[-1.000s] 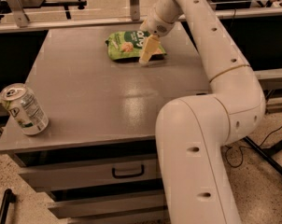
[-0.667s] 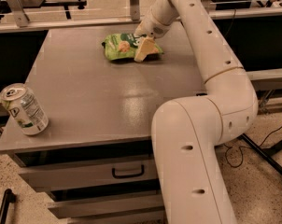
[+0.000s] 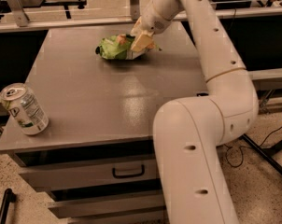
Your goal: Pick green rice chip bag
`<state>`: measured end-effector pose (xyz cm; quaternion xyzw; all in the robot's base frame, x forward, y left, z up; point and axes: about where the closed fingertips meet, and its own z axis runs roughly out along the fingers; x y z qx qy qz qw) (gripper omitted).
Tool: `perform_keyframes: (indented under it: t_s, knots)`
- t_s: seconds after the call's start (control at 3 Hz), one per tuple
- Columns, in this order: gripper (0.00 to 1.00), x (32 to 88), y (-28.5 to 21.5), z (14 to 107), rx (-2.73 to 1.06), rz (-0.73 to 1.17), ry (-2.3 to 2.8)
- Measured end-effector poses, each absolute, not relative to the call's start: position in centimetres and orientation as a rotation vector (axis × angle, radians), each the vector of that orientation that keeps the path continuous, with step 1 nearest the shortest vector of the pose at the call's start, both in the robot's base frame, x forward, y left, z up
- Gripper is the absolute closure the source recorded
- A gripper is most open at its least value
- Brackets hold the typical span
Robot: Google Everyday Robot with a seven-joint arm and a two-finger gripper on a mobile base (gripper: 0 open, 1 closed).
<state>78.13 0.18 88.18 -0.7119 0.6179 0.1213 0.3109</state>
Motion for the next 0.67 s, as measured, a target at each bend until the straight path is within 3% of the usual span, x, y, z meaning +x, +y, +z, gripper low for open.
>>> perform_keyframes:
  t_s: [0.67]
  knots:
    - [1.00,73.3,-5.2,96.8,-1.711,0.459,1.507]
